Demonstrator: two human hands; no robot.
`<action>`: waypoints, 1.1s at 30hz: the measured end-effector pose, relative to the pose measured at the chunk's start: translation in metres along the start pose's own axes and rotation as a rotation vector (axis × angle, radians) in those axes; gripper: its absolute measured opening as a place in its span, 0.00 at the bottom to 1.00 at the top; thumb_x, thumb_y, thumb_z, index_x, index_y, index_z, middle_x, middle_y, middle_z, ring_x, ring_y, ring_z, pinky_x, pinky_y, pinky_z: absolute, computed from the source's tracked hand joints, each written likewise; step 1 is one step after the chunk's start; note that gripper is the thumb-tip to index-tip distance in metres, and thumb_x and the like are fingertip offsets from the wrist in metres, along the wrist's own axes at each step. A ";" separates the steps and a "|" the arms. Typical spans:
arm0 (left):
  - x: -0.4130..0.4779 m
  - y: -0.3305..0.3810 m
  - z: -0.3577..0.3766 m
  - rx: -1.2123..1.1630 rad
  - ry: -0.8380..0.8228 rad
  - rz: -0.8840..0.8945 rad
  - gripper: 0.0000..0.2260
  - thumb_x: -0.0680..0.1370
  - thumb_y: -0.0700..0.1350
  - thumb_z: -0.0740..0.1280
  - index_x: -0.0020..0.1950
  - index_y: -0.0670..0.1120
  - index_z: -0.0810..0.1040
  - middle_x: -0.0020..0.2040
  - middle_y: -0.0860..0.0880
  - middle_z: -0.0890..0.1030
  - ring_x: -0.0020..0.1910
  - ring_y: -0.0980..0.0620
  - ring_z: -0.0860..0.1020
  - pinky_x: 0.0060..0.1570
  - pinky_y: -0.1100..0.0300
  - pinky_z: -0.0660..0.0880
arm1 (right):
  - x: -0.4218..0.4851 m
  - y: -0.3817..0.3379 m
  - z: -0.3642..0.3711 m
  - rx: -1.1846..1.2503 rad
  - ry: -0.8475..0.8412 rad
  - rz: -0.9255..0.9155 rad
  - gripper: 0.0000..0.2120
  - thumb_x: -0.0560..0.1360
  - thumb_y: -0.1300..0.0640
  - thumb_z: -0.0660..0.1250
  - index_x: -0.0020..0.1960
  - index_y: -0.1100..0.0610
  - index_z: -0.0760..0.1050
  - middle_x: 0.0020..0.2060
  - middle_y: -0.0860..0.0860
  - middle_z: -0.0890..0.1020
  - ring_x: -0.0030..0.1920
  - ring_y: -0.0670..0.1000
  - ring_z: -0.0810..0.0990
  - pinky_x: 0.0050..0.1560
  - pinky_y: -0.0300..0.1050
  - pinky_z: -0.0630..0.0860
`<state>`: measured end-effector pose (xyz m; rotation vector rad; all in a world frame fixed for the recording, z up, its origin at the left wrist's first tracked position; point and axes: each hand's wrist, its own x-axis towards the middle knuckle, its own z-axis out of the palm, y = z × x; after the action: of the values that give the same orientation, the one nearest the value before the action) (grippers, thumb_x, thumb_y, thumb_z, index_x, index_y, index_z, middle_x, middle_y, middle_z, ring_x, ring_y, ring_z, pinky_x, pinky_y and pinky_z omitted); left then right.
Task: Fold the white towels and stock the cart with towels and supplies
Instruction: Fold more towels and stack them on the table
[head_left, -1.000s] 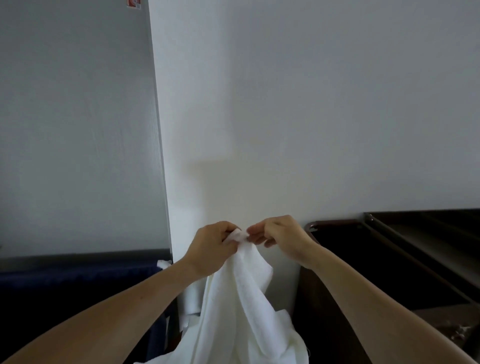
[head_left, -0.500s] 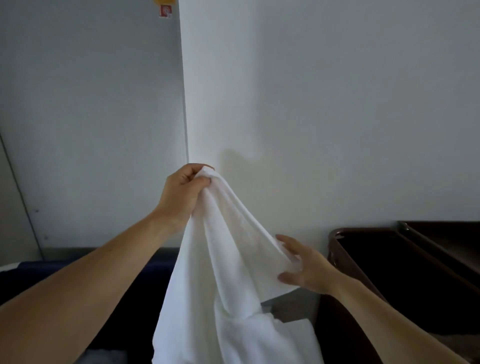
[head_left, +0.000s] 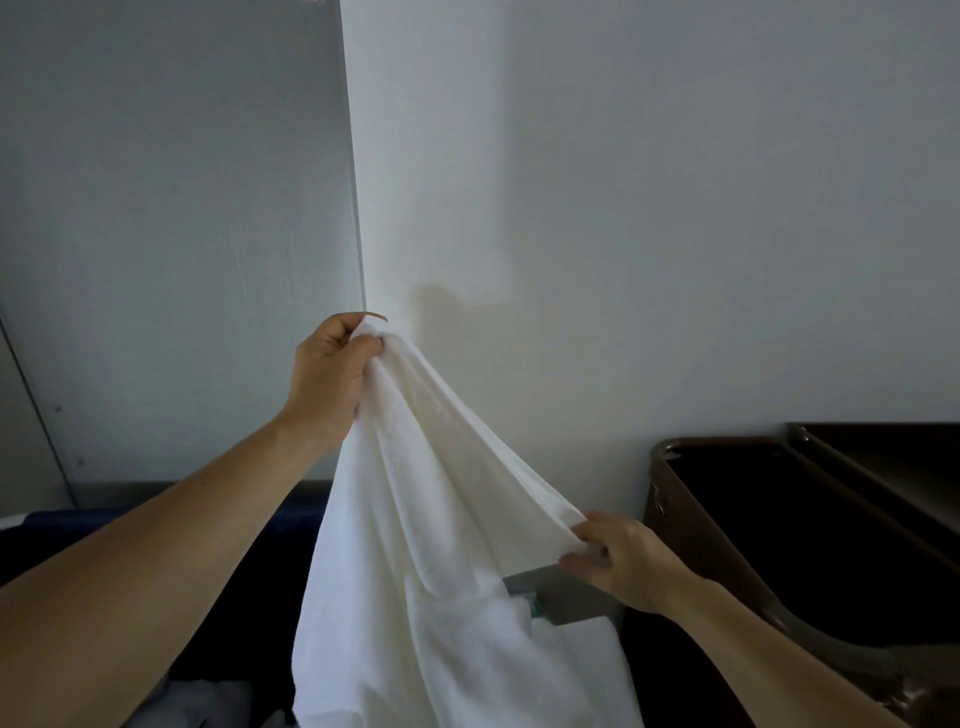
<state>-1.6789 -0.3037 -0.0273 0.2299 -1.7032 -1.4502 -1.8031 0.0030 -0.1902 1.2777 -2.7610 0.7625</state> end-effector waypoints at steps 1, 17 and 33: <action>0.002 -0.001 -0.002 0.018 -0.002 0.005 0.10 0.77 0.40 0.65 0.45 0.53 0.83 0.43 0.57 0.82 0.45 0.55 0.79 0.41 0.59 0.73 | -0.001 0.005 -0.002 0.017 -0.032 0.030 0.12 0.77 0.40 0.66 0.58 0.42 0.77 0.46 0.36 0.76 0.45 0.38 0.76 0.47 0.31 0.72; 0.134 0.113 -0.039 0.345 0.188 0.196 0.05 0.80 0.43 0.58 0.50 0.43 0.72 0.45 0.45 0.77 0.41 0.47 0.74 0.41 0.54 0.69 | 0.080 -0.149 -0.307 -0.091 0.666 -0.084 0.18 0.80 0.48 0.63 0.37 0.57 0.70 0.31 0.51 0.72 0.34 0.52 0.70 0.37 0.49 0.65; 0.112 0.152 -0.037 0.190 -0.025 0.064 0.09 0.79 0.37 0.59 0.39 0.45 0.69 0.34 0.47 0.69 0.29 0.50 0.64 0.27 0.62 0.57 | 0.038 -0.197 -0.352 -0.454 0.708 0.105 0.17 0.83 0.46 0.57 0.38 0.53 0.66 0.36 0.49 0.73 0.42 0.56 0.75 0.41 0.49 0.66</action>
<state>-1.6638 -0.3542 0.1574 0.2576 -1.8536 -1.2504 -1.7547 0.0191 0.2114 0.6185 -2.2343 0.4281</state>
